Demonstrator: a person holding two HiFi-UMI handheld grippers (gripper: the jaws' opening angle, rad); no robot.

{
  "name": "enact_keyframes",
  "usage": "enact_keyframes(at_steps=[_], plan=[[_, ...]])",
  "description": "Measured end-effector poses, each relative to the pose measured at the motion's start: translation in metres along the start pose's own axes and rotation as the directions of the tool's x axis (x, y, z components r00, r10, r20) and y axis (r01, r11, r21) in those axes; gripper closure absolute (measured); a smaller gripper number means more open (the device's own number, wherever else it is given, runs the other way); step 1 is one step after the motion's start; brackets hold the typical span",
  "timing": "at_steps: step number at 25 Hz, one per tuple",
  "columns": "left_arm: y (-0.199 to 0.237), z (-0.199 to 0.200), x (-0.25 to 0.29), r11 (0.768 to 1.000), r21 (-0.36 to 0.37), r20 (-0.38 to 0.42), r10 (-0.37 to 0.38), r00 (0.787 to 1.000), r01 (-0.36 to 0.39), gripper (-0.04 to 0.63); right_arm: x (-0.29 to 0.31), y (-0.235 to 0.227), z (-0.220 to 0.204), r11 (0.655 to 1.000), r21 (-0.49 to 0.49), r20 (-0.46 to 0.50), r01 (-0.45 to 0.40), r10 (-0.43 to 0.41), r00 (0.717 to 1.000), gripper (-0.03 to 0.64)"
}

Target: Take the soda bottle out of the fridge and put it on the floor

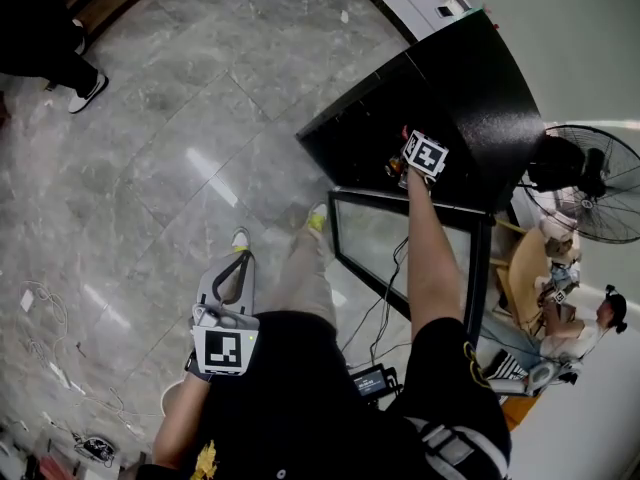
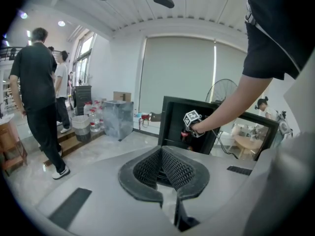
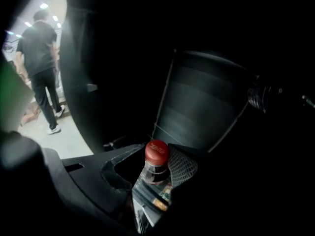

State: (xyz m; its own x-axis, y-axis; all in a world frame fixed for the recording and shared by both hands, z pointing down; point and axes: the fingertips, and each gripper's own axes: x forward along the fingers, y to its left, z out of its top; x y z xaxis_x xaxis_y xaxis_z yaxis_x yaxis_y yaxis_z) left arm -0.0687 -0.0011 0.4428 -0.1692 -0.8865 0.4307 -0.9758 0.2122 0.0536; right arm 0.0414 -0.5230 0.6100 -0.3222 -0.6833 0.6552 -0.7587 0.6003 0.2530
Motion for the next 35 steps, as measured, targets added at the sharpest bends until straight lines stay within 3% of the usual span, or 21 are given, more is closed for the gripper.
enact_keyframes(at_steps=[6, 11, 19, 23, 27, 35], plan=[[0.007, 0.003, -0.004, 1.000, 0.006, 0.017, -0.010, 1.000, 0.009, 0.577, -0.022, 0.021, 0.002, 0.998, 0.004, 0.022, -0.060, 0.060, 0.998, 0.483], [0.009, 0.014, -0.010, 0.999, 0.011, 0.051, -0.040, 0.998, 0.040, 0.577, -0.076, 0.044, 0.013, 0.989, 0.020, 0.062, -0.147, 0.146, 0.987, 0.485], [0.010, 0.039, -0.013, 0.990, 0.057, 0.138, -0.138, 0.981, 0.131, 0.577, -0.249, 0.103, 0.059, 0.932, -0.087, 0.217, -0.352, 0.363, 0.906, 0.483], [0.009, 0.051, -0.014, 0.977, 0.118, 0.187, -0.195, 0.963, 0.175, 0.577, -0.313, 0.138, 0.057, 0.891, -0.194, 0.188, -0.412, 0.445, 0.875, 0.483], [0.004, 0.054, -0.020, 0.972, 0.109, 0.219, -0.228, 0.949, 0.208, 0.577, -0.347, 0.168, 0.034, 0.808, -0.378, 0.042, -0.453, 0.504, 0.863, 0.483], [-0.004, 0.042, -0.031, 0.965, 0.091, 0.208, -0.262, 0.942, 0.248, 0.577, -0.374, 0.193, -0.012, 0.568, -0.617, -0.278, -0.544, 0.490, 0.826, 0.483]])
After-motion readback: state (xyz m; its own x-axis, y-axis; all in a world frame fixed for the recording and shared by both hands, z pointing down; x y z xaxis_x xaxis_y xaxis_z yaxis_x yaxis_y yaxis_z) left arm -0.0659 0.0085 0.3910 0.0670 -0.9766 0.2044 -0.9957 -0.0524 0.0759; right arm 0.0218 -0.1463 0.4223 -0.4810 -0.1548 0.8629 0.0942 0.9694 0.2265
